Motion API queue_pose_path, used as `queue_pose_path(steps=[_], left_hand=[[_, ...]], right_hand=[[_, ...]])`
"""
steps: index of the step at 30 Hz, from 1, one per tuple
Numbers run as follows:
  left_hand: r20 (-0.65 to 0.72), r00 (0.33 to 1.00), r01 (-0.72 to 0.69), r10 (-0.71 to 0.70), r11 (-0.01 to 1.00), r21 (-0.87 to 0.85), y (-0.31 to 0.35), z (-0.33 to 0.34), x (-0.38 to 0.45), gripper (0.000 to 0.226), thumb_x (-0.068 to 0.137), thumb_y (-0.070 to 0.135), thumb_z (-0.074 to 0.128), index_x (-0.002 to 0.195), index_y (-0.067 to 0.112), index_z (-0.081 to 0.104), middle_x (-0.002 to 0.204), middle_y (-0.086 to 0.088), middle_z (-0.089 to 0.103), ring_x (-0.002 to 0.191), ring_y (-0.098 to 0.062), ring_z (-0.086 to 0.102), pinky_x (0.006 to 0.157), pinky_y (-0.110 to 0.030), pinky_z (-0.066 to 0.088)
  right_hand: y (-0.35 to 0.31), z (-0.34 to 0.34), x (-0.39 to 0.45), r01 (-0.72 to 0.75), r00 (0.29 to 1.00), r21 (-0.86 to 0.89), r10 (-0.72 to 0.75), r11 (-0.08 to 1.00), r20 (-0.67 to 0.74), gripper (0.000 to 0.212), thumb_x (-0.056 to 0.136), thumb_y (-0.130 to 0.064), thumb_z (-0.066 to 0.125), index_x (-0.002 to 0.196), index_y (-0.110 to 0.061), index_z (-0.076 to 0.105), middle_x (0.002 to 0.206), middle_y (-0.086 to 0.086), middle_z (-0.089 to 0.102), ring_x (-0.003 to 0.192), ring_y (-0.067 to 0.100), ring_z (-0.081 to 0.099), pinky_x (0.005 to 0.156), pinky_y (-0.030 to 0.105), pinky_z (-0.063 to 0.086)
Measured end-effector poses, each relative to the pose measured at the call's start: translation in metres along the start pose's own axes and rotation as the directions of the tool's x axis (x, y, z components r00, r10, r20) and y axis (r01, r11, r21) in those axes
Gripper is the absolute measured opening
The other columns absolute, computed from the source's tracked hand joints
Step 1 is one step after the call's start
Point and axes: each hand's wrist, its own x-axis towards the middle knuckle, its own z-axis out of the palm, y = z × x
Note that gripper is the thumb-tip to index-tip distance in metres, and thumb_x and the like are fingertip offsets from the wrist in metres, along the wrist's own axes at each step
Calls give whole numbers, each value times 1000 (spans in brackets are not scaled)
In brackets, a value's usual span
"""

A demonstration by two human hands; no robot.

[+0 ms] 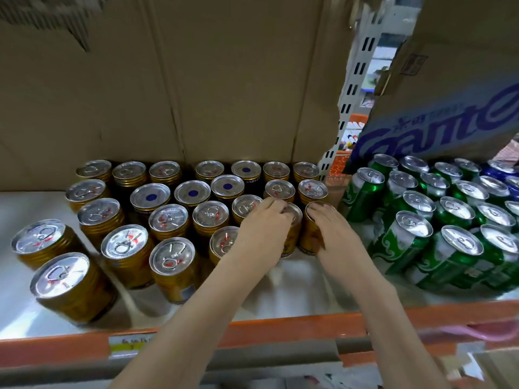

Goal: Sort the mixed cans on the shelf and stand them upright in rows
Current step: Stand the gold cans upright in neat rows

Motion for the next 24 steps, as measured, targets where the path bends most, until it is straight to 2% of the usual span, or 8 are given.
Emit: queue_pose_path(steps=[4, 9, 13, 15, 18, 21, 23, 24], left_hand=[[32, 999, 15, -14, 1000, -15, 2, -1, -2, 51, 87, 6, 59, 135, 15, 44, 141, 0, 38, 131, -19, 31, 96, -30, 40], [30, 1000, -1, 1, 1000, -22, -1, -2, -3, 55, 84, 6, 62, 136, 16, 44, 142, 0, 38, 131, -19, 30, 97, -29, 39], [-29, 999, 34, -33, 999, 20, 0, -7, -7, 51, 87, 10, 59, 135, 15, 43, 139, -5, 39, 132, -23, 28, 101, -34, 35], [-41, 999, 24, -22, 999, 47, -8, -15, -15, 55, 88, 20, 59, 138, 16, 38, 141, -6, 37, 134, -24, 27, 106, -36, 30], [-84, 995, 49, -50, 999, -19, -28, -33, -47, 57, 89, 42, 55, 139, 20, 38, 141, -1, 39, 132, -21, 30, 107, -36, 29], [-206, 969, 122, -137, 989, -86, -57, -42, -97, 49, 85, 41, 61, 127, 17, 55, 126, -2, 54, 119, -25, 45, 98, -37, 38], [-287, 937, 178, -201, 978, -106, -78, -37, -127, 45, 75, 38, 73, 111, 11, 66, 107, -7, 63, 101, -31, 56, 85, -40, 47], [-280, 934, 199, -220, 975, -101, -87, -34, -139, 46, 71, 38, 77, 107, 11, 67, 104, -7, 63, 96, -32, 56, 82, -39, 48]], right_hand=[[-6, 3, -4, -46, 998, 16, 47, 999, -41, 62, 75, 7, 56, 136, -2, 43, 142, 13, 42, 137, 28, 30, 108, 15, 3], [-20, 3, -13, -82, 993, 33, 84, 996, -84, 61, 82, 1, 54, 140, -5, 36, 147, 10, 36, 139, 24, 25, 107, 14, 1], [-35, 10, -25, -117, 980, 79, 127, 990, -150, 54, 78, 3, 62, 130, 3, 48, 136, 20, 48, 129, 35, 40, 108, 30, 18], [-44, 15, -33, -127, 972, 101, 145, 987, -187, 52, 78, 2, 65, 128, 3, 51, 131, 19, 52, 125, 35, 45, 105, 30, 23], [-62, 23, -45, -114, 947, 126, 146, 985, -286, 47, 77, -2, 68, 122, 0, 55, 122, 14, 58, 114, 32, 52, 99, 26, 31], [-87, 34, -53, -94, 944, 201, 152, 975, -293, 43, 82, -9, 67, 123, -6, 56, 119, 7, 58, 110, 23, 53, 93, 20, 34], [-103, 41, -51, -82, 961, 265, 147, 961, -235, 47, 84, -18, 67, 128, -10, 52, 123, 3, 54, 113, 17, 50, 94, 21, 35], [-110, 44, -49, -70, 969, 280, 133, 957, -210, 53, 83, -23, 67, 131, -12, 49, 126, 2, 51, 116, 16, 47, 96, 22, 35]])
